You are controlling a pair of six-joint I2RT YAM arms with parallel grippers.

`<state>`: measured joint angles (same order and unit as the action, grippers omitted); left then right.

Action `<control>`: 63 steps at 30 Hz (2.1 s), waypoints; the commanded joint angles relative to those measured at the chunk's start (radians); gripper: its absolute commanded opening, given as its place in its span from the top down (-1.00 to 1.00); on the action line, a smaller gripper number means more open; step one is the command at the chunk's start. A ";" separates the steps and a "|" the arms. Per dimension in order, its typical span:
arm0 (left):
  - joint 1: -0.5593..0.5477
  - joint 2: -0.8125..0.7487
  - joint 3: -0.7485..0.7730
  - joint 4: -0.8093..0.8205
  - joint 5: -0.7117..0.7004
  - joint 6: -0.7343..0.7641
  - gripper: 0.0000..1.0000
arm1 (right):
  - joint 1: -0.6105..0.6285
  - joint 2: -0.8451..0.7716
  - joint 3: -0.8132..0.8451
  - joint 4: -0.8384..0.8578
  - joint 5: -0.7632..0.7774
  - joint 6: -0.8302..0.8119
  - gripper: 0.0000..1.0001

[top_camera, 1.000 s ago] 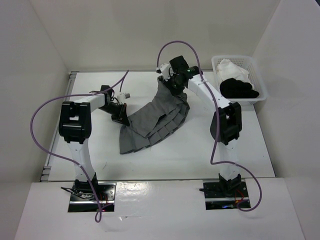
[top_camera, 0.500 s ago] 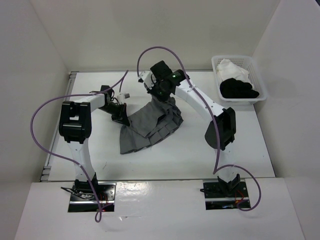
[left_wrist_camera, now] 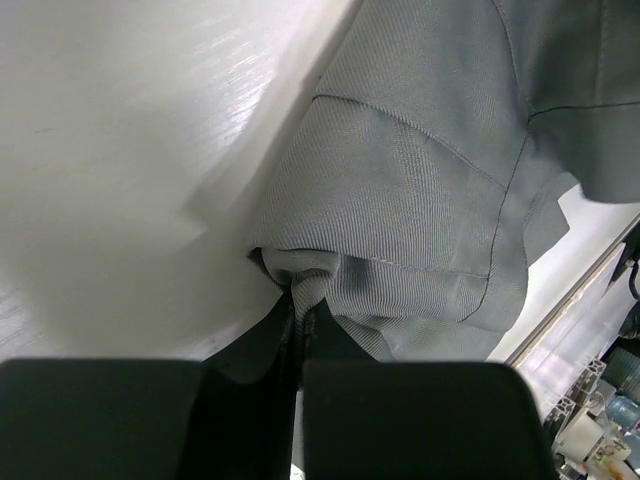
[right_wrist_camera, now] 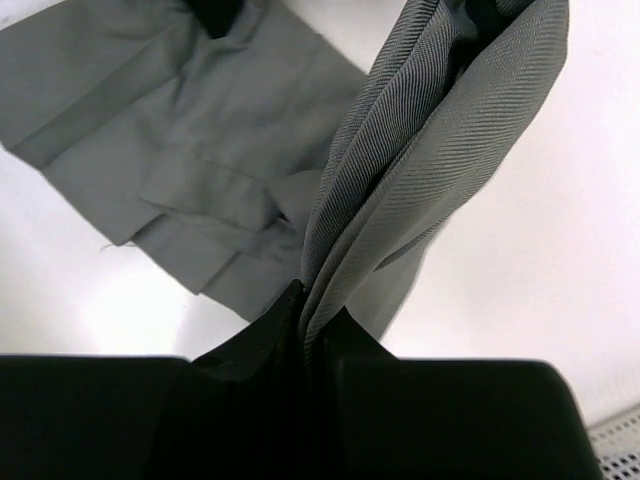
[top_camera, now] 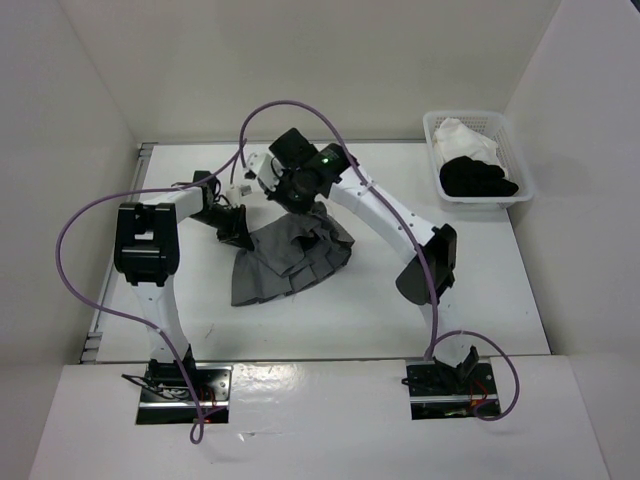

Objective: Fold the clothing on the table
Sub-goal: Fold the skirt

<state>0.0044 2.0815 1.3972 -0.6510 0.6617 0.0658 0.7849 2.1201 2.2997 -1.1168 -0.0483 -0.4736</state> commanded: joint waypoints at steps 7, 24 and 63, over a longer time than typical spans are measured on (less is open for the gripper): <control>0.016 0.028 0.005 0.002 -0.016 -0.015 1.00 | 0.106 0.087 -0.020 -0.006 -0.004 0.041 1.00; 0.016 0.028 0.005 0.002 -0.007 -0.015 1.00 | 0.154 0.261 0.208 0.015 0.007 0.191 1.00; 0.126 -0.069 0.034 -0.091 -0.016 0.037 0.62 | 0.143 0.092 0.123 -0.020 -0.233 0.144 -0.76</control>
<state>0.0662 2.0811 1.3991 -0.6834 0.6662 0.0570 0.9421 2.3486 2.4607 -1.1221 -0.2836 -0.2768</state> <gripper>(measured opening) 0.172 0.881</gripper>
